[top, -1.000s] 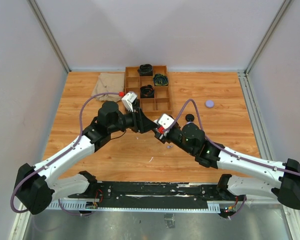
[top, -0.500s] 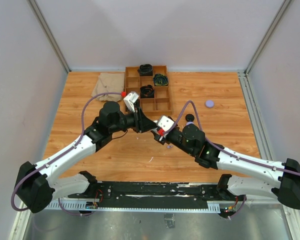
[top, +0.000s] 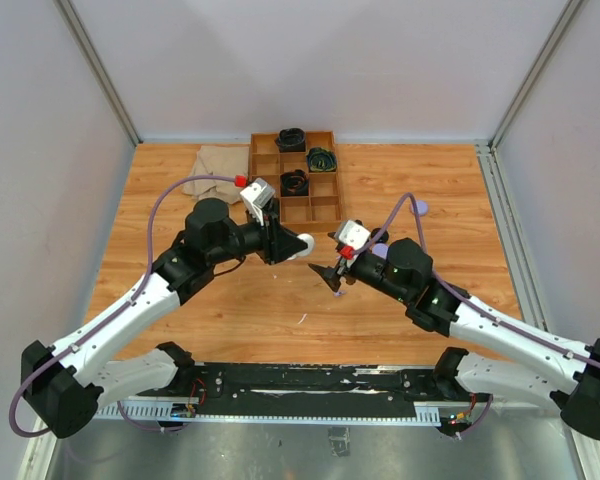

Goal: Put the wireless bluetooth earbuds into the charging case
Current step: Pick up the charging case at the center of the board, then open the charging case.

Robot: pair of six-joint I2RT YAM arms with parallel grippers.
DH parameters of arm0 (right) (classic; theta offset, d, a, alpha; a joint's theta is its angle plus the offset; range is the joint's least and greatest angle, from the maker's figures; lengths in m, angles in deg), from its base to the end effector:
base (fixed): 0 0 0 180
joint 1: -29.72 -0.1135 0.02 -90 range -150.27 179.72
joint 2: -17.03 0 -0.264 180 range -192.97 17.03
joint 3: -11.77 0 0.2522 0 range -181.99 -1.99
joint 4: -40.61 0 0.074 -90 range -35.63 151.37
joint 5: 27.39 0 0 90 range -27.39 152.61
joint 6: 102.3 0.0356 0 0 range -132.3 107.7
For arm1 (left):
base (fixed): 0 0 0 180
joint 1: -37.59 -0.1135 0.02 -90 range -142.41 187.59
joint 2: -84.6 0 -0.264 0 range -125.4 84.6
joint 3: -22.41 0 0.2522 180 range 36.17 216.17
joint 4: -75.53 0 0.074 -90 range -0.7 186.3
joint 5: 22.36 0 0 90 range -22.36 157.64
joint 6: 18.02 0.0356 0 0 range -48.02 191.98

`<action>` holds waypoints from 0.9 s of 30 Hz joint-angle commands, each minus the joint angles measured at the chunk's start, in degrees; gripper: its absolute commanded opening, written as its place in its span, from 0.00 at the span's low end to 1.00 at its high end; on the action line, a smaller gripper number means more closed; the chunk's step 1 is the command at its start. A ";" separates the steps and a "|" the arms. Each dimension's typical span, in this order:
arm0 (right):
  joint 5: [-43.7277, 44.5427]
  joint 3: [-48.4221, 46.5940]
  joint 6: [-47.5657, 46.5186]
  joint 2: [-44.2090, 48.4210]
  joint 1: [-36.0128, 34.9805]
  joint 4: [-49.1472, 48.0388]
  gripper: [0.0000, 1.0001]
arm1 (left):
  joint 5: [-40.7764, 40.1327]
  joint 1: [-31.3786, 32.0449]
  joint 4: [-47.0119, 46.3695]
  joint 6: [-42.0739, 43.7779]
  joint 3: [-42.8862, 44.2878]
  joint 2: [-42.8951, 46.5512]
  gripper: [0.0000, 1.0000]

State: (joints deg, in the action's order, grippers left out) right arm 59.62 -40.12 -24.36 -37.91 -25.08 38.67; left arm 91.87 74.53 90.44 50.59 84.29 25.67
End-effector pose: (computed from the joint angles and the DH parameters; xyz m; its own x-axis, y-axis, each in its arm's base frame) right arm 0.1309 0.1888 0.3141 0.1659 -0.1268 -0.9780 -0.8298 0.5180 -0.2079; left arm 0.1829 -0.1558 0.3305 -0.4711 -0.0619 -0.8799 0.7487 0.4994 -0.4360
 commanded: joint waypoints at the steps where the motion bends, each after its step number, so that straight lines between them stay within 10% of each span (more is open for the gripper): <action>1: -14.07 -0.11 6.56 2.69 4.62 -0.82 0.75 | 2.79 0.23 2.98 7.96 3.53 1.82 0.22; 27: -39.73 -3.96 16.74 -1.68 11.89 -11.08 0.52 | 22.52 0.23 7.45 22.15 9.10 3.21 0.22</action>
State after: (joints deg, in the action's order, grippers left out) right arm 23.69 -41.70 -9.01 -39.29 -15.18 30.28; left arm 111.10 74.53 96.96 70.70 91.27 27.90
